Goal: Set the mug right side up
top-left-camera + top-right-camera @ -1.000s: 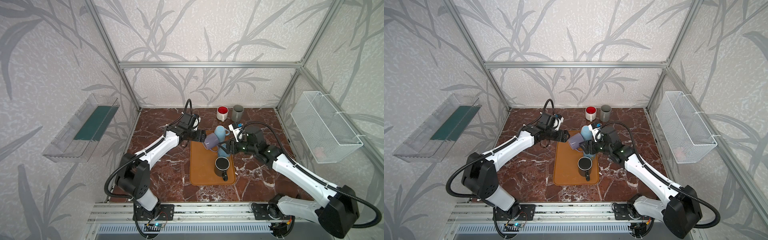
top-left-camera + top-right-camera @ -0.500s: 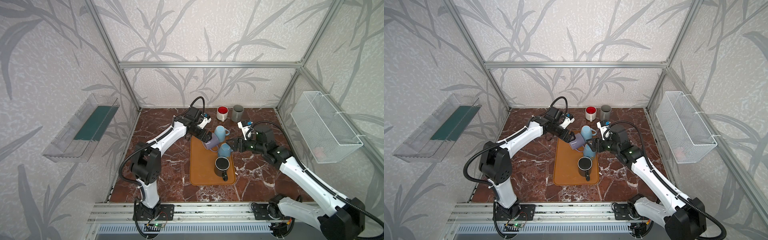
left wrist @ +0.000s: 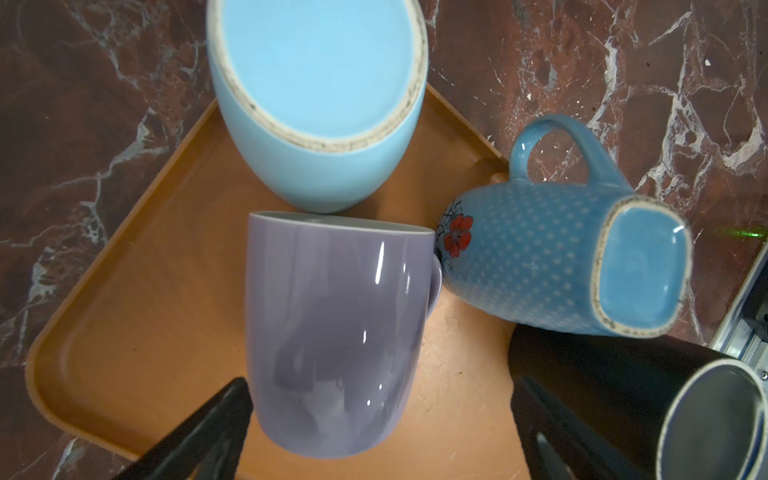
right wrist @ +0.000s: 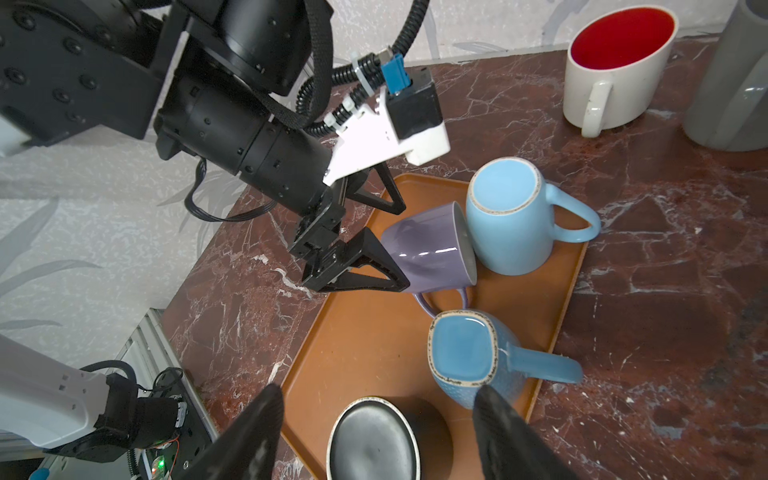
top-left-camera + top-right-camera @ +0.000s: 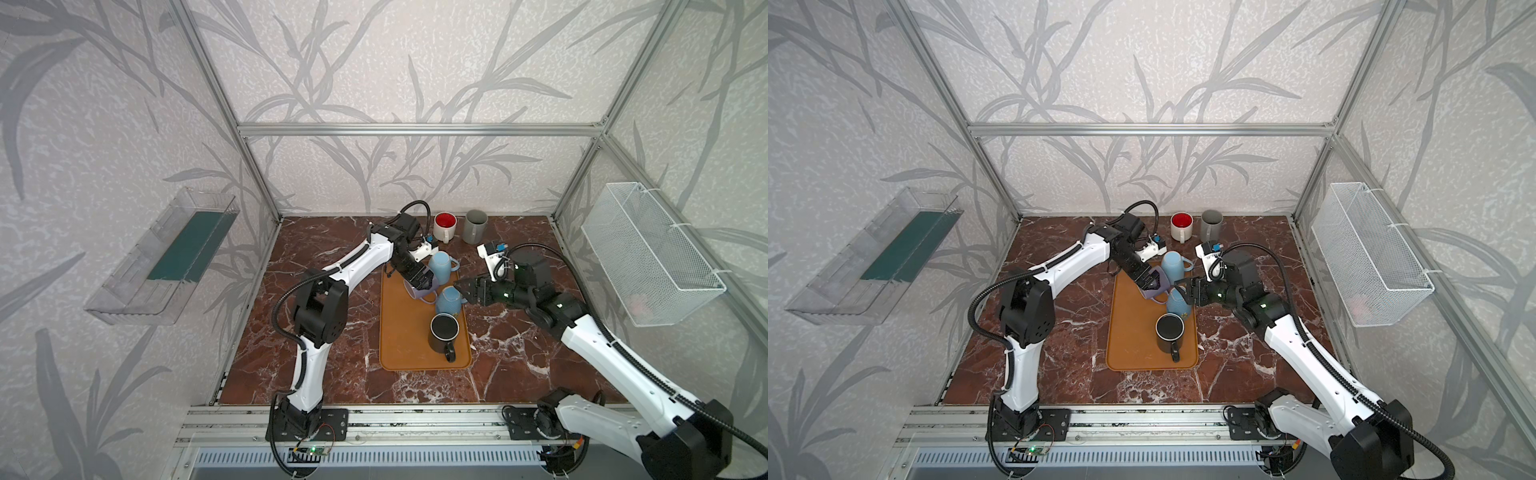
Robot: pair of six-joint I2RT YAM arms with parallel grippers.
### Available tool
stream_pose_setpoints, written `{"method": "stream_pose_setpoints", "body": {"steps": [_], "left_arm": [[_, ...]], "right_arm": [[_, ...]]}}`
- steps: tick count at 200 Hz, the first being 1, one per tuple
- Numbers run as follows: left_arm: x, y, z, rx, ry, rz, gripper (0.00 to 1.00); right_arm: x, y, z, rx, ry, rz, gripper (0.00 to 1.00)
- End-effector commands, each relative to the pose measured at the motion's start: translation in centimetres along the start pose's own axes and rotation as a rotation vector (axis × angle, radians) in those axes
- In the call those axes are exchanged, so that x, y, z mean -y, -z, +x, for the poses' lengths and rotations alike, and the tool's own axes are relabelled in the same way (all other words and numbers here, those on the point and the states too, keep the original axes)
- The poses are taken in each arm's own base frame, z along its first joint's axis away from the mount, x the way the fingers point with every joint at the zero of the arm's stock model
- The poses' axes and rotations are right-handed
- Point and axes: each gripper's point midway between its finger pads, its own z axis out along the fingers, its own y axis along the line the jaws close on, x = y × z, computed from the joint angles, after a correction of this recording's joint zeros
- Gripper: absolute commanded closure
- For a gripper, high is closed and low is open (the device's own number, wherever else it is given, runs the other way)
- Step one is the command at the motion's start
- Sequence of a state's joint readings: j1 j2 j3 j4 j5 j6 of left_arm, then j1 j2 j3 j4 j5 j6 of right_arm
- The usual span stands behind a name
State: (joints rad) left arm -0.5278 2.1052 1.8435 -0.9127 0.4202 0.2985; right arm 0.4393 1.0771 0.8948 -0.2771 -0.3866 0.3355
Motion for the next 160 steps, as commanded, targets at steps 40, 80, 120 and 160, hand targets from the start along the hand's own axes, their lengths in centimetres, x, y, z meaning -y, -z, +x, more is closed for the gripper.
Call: {"method": "stream_pose_setpoints", "body": {"steps": [40,80,120,160], "left_arm": [[-0.3,-0.9,0.0,-0.097,-0.074,0.001,0.01],[-0.5,-2.0,0.5,-0.166,-0.075,0.015,0.01],[-0.5,-3.0,0.4,-0.173,-0.073,0.035,0.01],[-0.7,-3.9,0.7,-0.189,-0.062,0.039,0.01]], "right_arm": [[0.1,0.8,0.2,-0.006,0.014,0.005,0.27],[0.3,0.8,0.2,-0.007,0.012,0.008,0.27],[0.3,0.6,0.3,-0.010,0.012,0.007,0.27],[0.4,0.6,0.3,-0.008,0.012,0.010,0.27]]}}
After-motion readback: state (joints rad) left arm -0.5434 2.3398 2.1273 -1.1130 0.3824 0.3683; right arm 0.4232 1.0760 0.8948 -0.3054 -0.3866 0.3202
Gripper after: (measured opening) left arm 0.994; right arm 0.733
